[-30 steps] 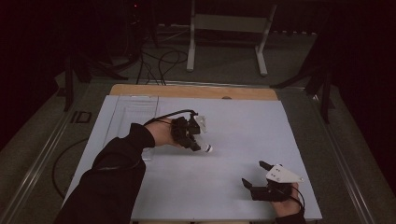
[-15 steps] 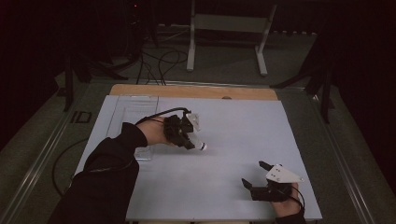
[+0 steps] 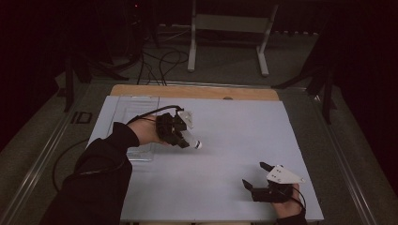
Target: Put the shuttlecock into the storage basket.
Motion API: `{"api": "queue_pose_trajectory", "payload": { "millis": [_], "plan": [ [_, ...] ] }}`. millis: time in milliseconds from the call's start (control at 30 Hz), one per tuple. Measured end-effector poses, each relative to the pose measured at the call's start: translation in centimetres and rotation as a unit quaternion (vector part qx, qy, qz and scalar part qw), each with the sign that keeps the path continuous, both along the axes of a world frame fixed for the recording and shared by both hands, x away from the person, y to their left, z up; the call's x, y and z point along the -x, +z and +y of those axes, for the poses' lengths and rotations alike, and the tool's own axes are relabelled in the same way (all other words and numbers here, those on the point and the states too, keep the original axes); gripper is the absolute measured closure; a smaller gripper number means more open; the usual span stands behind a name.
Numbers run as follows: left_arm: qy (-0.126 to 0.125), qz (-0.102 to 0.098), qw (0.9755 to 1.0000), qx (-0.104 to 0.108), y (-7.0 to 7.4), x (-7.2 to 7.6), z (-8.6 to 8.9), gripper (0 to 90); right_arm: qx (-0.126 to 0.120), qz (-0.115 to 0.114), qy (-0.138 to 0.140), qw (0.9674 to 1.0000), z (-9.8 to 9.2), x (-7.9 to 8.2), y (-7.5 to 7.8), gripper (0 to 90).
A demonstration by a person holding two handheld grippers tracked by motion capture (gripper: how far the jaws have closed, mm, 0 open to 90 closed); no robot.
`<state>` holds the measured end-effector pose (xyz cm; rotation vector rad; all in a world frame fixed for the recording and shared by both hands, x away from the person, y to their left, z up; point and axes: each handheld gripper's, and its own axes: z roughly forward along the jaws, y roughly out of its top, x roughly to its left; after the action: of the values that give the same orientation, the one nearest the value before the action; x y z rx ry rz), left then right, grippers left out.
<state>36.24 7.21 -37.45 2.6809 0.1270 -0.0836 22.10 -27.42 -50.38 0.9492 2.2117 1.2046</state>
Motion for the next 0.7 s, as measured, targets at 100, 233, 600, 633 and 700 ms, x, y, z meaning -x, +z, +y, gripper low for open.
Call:
{"api": "queue_pose_trajectory", "payload": {
  "millis": [100, 233, 600, 633, 700],
  "plan": [
    [0.006, -0.003, 1.0000, -0.002, 0.3, 0.0, 0.6, 89.7, 0.000, 0.001, 0.000, 1.0000, 0.0, 0.0, 0.0, 10.1],
    [0.010, -0.004, 0.9999, 0.000, 0.5, 0.1, 1.2, 89.7, -0.001, 0.001, 0.002, 1.0000, 0.1, 0.0, -0.1, 10.2],
    [0.021, -0.006, 0.9998, -0.003, 0.9, 0.3, 2.7, 89.6, 0.000, -0.002, 0.003, 1.0000, 0.1, 0.0, -0.1, 10.2],
    [0.021, -0.008, 0.9998, -0.002, 0.9, 0.3, 2.8, 89.7, -0.003, 0.000, 0.003, 1.0000, 0.1, 0.0, -0.1, 10.1],
    [0.024, -0.008, 0.9997, -0.003, 0.9, 0.3, 3.1, 89.6, -0.001, -0.002, 0.003, 1.0000, 0.1, 0.0, -0.1, 10.1]
  ]
}}
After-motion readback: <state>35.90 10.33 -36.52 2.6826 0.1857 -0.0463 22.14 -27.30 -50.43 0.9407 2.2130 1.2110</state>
